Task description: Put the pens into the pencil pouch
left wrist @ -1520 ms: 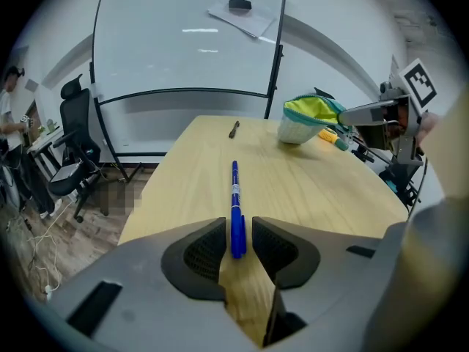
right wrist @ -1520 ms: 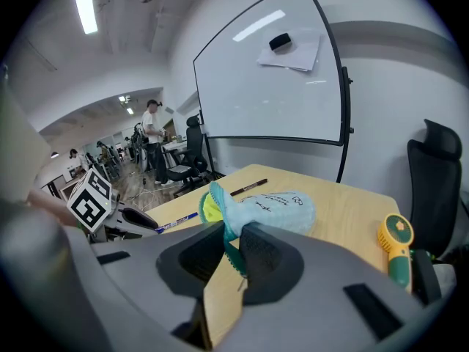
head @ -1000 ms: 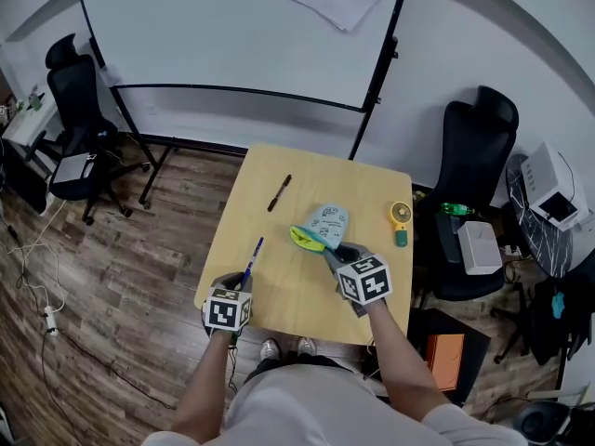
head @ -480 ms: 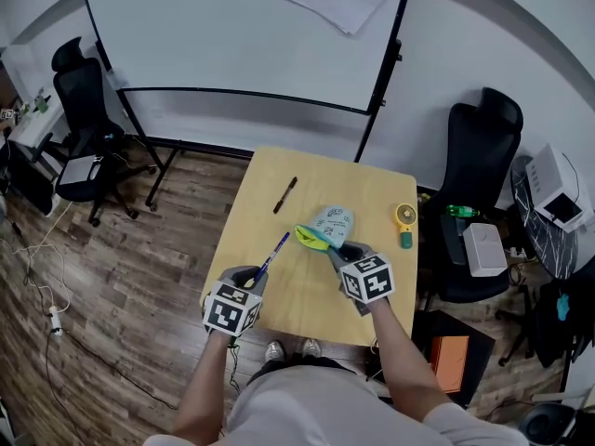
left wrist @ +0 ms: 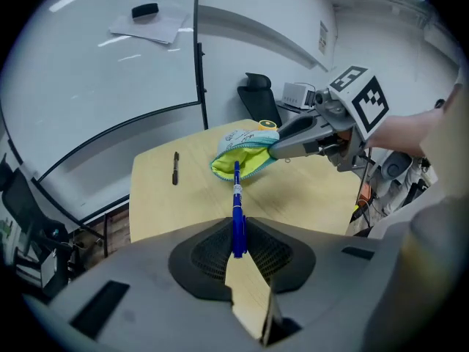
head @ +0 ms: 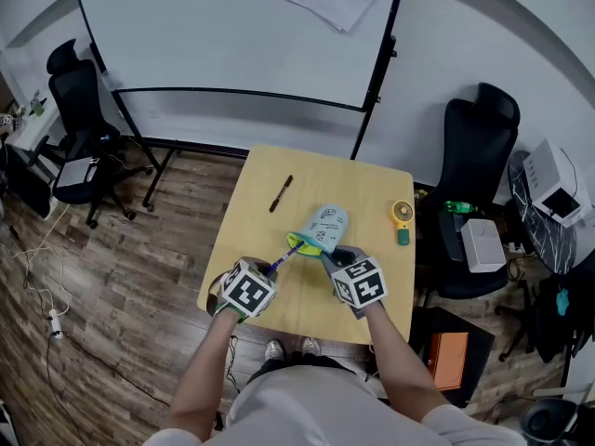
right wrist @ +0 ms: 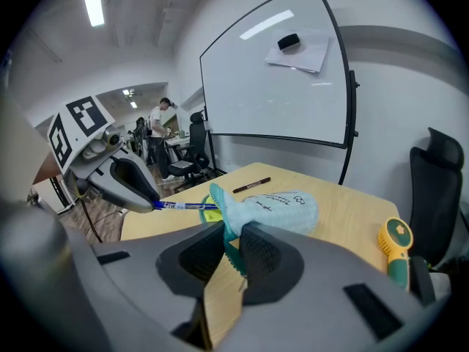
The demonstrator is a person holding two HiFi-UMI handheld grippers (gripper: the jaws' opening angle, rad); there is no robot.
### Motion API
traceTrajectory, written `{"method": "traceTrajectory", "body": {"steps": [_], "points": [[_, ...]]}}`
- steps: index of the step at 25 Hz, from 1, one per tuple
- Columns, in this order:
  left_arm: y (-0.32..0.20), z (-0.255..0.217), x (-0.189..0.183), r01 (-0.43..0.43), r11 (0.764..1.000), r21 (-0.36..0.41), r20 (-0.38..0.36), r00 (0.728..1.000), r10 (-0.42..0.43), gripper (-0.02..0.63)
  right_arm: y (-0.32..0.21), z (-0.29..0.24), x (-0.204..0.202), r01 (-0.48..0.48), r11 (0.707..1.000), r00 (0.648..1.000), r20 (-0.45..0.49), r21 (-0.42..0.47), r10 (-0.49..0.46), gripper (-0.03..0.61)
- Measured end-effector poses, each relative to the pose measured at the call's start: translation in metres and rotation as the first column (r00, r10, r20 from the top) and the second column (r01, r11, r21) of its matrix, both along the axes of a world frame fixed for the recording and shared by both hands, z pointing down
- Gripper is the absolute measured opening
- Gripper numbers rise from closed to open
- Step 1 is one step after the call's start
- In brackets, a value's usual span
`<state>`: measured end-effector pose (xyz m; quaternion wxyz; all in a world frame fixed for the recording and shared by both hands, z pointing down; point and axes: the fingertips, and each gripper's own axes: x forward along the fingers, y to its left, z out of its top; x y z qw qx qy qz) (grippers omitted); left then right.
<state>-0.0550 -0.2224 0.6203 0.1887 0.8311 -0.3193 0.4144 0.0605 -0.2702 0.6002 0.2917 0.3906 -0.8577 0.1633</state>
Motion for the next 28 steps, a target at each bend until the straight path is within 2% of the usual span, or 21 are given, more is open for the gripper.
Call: {"method": "traceTrajectory", "body": {"steps": [3,7,9,17,24,28], "points": [[-0.006,0.006,0.007,-0.023,0.999,-0.028,0.021,1.000,0.024,0.061,0.006,0.003,-0.005,0.019,1.000,1.000,0.000,-0.006,-0.019,0.060],[-0.023,0.002,0.019,-0.048,0.999,-0.003,0.048,0.998,0.048,0.062,0.016,0.001,-0.018,0.071,0.997,0.997,0.007,0.000,-0.071,0.059],[-0.022,0.009,0.031,-0.068,0.997,-0.043,0.037,0.997,0.070,0.062,0.021,0.000,-0.026,0.110,0.994,0.994,0.014,0.008,-0.110,0.058],[-0.030,0.006,0.053,-0.090,0.994,-0.055,0.019,0.996,0.092,0.063,0.051,-0.007,-0.053,0.295,0.955,0.951,0.088,0.023,-0.296,0.058],[-0.030,0.013,0.055,-0.069,0.996,-0.052,0.000,0.998,0.069,0.063,0.058,-0.012,-0.057,0.331,0.943,0.937,0.105,0.033,-0.333,0.058],[-0.030,0.012,0.054,-0.062,0.998,-0.025,-0.015,0.998,0.062,0.063,0.057,-0.013,-0.056,0.329,0.944,0.938,0.102,0.036,-0.331,0.058]]}}
